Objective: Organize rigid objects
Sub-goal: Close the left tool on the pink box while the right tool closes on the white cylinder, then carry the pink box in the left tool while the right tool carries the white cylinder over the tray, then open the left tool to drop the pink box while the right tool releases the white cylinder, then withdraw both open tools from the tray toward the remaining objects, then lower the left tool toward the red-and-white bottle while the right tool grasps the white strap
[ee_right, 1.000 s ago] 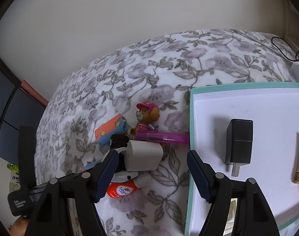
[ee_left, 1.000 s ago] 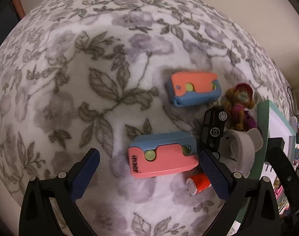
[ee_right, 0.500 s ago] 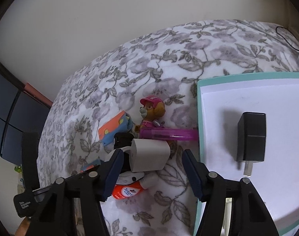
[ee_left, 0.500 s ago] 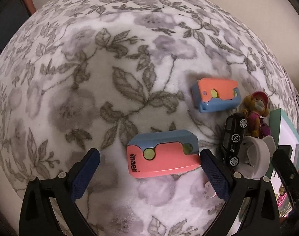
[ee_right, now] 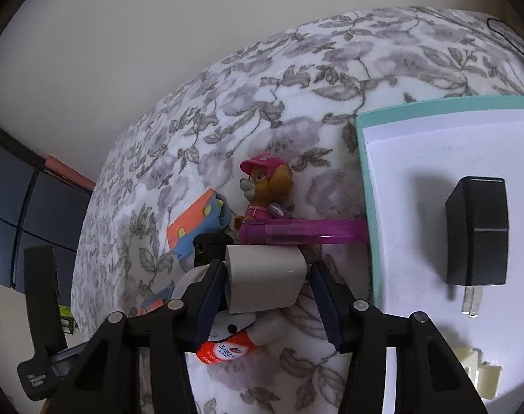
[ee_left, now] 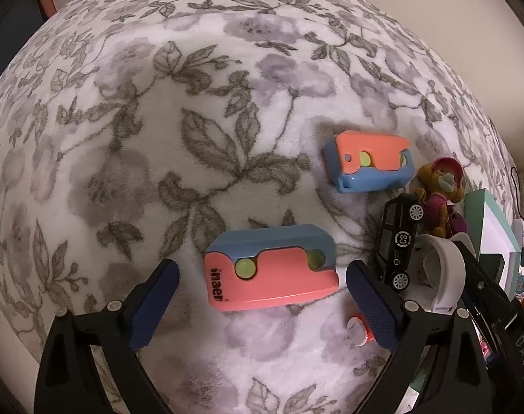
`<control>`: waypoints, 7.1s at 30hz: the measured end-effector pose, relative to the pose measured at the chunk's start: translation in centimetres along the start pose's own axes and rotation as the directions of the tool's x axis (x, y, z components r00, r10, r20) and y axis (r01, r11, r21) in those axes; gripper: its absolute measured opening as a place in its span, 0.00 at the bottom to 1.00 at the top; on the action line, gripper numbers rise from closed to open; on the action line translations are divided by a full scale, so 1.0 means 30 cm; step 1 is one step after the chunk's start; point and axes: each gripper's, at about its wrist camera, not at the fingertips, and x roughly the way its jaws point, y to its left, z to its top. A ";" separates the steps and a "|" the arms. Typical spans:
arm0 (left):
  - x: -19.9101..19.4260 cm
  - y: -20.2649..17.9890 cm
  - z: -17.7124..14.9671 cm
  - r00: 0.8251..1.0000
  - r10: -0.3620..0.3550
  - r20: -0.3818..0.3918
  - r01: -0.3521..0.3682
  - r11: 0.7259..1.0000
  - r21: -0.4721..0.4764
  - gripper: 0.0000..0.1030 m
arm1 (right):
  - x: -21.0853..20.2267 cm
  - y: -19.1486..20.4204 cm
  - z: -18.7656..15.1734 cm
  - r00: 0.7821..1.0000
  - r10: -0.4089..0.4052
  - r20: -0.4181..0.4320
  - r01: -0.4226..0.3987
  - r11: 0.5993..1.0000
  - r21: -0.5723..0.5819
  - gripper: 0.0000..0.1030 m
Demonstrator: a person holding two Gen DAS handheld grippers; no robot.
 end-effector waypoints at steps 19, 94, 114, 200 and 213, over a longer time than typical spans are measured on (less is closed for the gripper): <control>-0.071 -0.033 0.033 0.998 -0.037 0.046 0.036 0.999 0.026 0.70 | -0.060 -0.015 0.006 1.000 0.006 0.024 -0.007 0.999 0.038 0.45; -0.126 -0.855 -0.390 0.984 -0.170 0.046 0.108 0.790 0.604 0.70 | -0.543 -0.580 -0.016 0.935 -0.351 0.058 0.325 0.908 0.263 0.45; -0.223 -0.857 -0.368 0.975 -0.217 0.050 0.145 0.788 0.599 0.70 | -0.637 -0.517 0.007 0.915 -0.376 0.148 0.336 0.910 0.242 0.45; -0.300 -0.052 0.038 0.960 0.012 0.281 -0.015 1.000 0.005 0.98 | -0.211 0.058 -0.055 0.987 -0.142 0.078 0.156 0.965 -0.213 1.00; -0.191 -0.079 0.056 0.983 -0.043 0.180 0.037 0.999 0.035 0.98 | -0.105 0.079 -0.042 0.994 -0.099 0.036 0.104 0.968 -0.227 1.00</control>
